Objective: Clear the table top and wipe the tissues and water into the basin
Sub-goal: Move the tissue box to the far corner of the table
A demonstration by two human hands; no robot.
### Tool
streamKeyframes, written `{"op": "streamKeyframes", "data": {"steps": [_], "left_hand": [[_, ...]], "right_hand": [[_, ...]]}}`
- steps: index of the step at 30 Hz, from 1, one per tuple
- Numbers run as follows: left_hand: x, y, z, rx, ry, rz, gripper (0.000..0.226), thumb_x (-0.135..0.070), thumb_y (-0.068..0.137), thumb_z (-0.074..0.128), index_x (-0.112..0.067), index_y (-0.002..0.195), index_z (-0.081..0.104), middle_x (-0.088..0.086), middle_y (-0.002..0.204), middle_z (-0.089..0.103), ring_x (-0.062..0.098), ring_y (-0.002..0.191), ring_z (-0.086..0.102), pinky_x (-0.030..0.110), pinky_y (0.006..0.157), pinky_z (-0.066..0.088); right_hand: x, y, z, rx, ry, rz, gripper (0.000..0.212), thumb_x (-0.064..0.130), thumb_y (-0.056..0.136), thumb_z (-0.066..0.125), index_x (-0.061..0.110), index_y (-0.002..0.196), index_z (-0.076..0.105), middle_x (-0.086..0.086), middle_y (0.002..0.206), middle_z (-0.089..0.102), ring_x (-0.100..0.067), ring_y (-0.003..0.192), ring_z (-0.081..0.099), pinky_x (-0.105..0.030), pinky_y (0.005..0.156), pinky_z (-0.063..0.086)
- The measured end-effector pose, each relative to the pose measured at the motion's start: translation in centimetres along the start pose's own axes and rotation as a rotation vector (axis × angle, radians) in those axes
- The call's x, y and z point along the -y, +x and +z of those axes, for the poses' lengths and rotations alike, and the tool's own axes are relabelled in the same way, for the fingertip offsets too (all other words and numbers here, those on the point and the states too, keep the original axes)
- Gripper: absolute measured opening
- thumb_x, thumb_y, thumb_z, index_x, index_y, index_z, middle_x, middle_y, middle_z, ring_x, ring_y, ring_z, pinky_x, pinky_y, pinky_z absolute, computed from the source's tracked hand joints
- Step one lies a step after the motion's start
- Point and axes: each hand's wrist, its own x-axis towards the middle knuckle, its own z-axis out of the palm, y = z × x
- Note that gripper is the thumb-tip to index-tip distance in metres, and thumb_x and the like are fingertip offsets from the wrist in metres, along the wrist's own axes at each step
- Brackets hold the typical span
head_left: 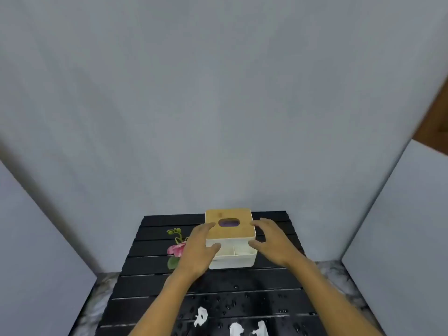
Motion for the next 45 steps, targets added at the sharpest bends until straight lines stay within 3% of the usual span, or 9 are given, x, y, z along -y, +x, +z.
{"op": "streamKeyframes", "data": {"steps": [7,11,14,19,24,27,36,39,45], "left_hand": [[4.8,1.0,5.3,-0.110,0.122,0.122,0.054,-0.019,0.087,0.062,-0.025,0.138,0.044,0.000,0.155,0.019,0.015,0.142,0.018,0.029,0.111,0.023],[6.3,0.7,6.8,-0.189,0.119,0.176,0.050,-0.015,0.087,0.062,-0.027,0.134,0.048,-0.001,0.156,0.016,0.014,0.142,0.019,0.024,0.105,0.033],[6.1,0.6,7.3,-0.223,0.115,0.186,0.048,-0.016,0.086,0.064,-0.027,0.132,0.051,-0.001,0.155,0.019,0.015,0.140,0.023,0.027,0.108,0.031],[5.4,0.9,7.2,-0.220,0.095,0.223,0.048,-0.017,0.081,0.071,-0.032,0.125,0.056,-0.005,0.149,0.028,0.004,0.126,0.033,0.007,0.093,0.030],[5.0,2.0,8.6,-0.204,-0.014,0.179,0.055,-0.026,0.072,0.078,-0.040,0.120,0.058,-0.006,0.146,0.034,0.013,0.130,0.039,0.042,0.099,0.045],[4.7,3.0,10.1,-0.183,-0.032,0.184,0.056,-0.029,0.072,0.078,-0.041,0.122,0.057,-0.010,0.147,0.033,0.012,0.129,0.040,0.043,0.094,0.050],[2.3,5.5,13.2,-0.170,-0.047,0.207,0.054,-0.030,0.075,0.076,-0.040,0.124,0.056,-0.010,0.149,0.034,0.011,0.133,0.036,0.045,0.107,0.038],[1.4,6.4,14.2,-0.172,-0.038,0.204,0.053,-0.028,0.076,0.077,-0.036,0.125,0.056,-0.009,0.147,0.035,0.010,0.132,0.035,0.030,0.109,0.030],[0.6,8.3,15.6,-0.171,-0.048,0.217,0.053,-0.026,0.076,0.077,-0.030,0.125,0.058,-0.008,0.144,0.036,-0.005,0.120,0.030,0.000,0.091,0.019]], "right_hand": [[-4.2,2.1,5.7,-0.052,0.028,-0.065,0.070,0.031,0.083,0.068,0.030,0.143,0.034,-0.002,0.160,0.004,-0.019,0.145,0.016,-0.025,0.106,0.024],[-6.1,2.2,7.7,-0.114,0.094,-0.093,0.072,0.026,0.078,0.071,0.029,0.141,0.036,0.002,0.154,0.022,-0.016,0.137,0.029,-0.019,0.103,0.026],[-7.1,1.9,8.1,-0.140,0.118,-0.115,0.071,0.027,0.079,0.072,0.031,0.141,0.038,0.007,0.149,0.032,-0.010,0.135,0.031,-0.028,0.112,0.028],[-8.3,1.8,7.2,-0.202,0.154,-0.117,0.065,0.024,0.080,0.072,0.034,0.138,0.043,0.013,0.143,0.041,-0.006,0.129,0.037,-0.039,0.105,0.041],[-10.6,1.7,6.0,-0.249,0.206,-0.093,0.062,0.023,0.082,0.072,0.040,0.135,0.045,0.014,0.144,0.041,-0.005,0.131,0.037,-0.040,0.106,0.041],[-11.8,1.6,5.0,-0.274,0.221,-0.086,0.061,0.025,0.082,0.072,0.040,0.135,0.045,0.013,0.145,0.041,-0.005,0.131,0.037,-0.039,0.107,0.040],[-14.6,2.9,1.8,-0.338,0.150,-0.097,0.057,0.026,0.084,0.070,0.032,0.136,0.047,0.013,0.141,0.046,-0.004,0.121,0.044,-0.032,0.104,0.042],[-15.5,3.6,0.7,-0.344,0.140,-0.102,0.056,0.024,0.084,0.070,0.031,0.136,0.048,0.012,0.140,0.048,-0.004,0.115,0.047,-0.025,0.101,0.042],[-17.0,5.1,-0.9,-0.328,0.176,-0.075,0.056,0.023,0.084,0.070,0.032,0.135,0.050,0.009,0.137,0.053,-0.011,0.109,0.053,-0.033,0.103,0.043]]}}
